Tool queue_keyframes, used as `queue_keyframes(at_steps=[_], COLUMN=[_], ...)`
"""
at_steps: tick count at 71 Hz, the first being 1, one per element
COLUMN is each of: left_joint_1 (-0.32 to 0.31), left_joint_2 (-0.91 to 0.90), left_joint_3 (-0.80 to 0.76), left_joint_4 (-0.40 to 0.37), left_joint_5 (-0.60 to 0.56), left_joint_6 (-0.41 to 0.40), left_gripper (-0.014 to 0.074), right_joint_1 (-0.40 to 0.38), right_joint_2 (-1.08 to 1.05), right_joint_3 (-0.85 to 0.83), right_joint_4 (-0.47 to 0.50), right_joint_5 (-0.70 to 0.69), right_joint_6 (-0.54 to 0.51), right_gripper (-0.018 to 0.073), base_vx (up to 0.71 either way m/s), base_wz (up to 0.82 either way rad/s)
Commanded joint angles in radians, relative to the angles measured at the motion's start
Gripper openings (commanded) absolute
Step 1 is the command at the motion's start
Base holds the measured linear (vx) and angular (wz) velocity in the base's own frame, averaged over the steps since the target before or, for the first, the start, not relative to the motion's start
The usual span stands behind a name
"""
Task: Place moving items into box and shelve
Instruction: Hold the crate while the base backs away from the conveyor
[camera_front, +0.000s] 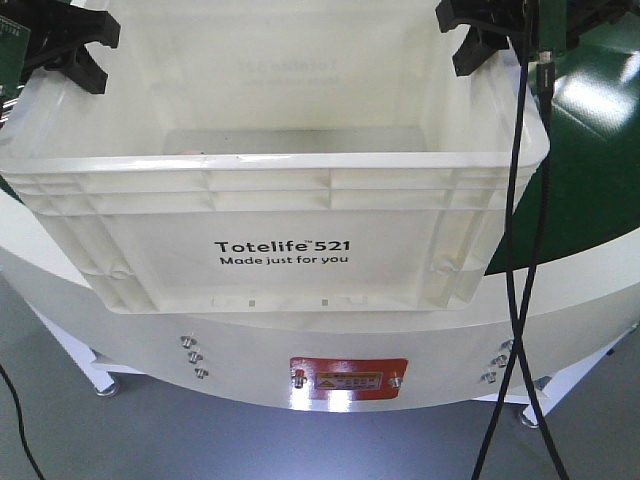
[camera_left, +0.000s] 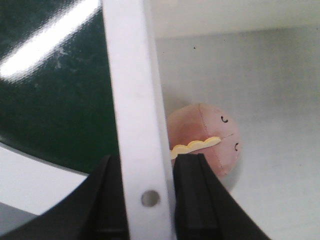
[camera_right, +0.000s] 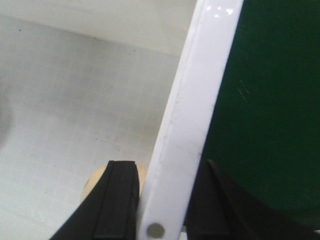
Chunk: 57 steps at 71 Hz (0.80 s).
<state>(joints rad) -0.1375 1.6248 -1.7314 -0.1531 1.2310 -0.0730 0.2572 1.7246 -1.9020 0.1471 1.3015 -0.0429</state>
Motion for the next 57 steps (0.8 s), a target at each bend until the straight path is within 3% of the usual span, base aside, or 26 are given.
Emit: queue_keyframes(at_steps=[1, 57], left_joint_1=[-0.017, -0.017], left_joint_2=[-0.065, -0.065], left_joint_3=[-0.044, -0.044], left_joint_4=[-0.149, -0.149], left_joint_5=[-0.124, -0.124], left_joint_6=[0.010, 0.010], left_gripper=[-0.0017, -0.0017], right_joint_1=[0.017, 0.017], right_joint_2=[-0.069, -0.069], right_joint_3=[-0.045, -0.045], right_joint_4=[0.165, 0.165], right_joint_5=[-0.097, -0.097], right_joint_6=[-0.035, -0.035], right_gripper=[-0.0012, -0.0012], base_vx=[-0.05, -0.05], base_wz=[0.13, 0.12])
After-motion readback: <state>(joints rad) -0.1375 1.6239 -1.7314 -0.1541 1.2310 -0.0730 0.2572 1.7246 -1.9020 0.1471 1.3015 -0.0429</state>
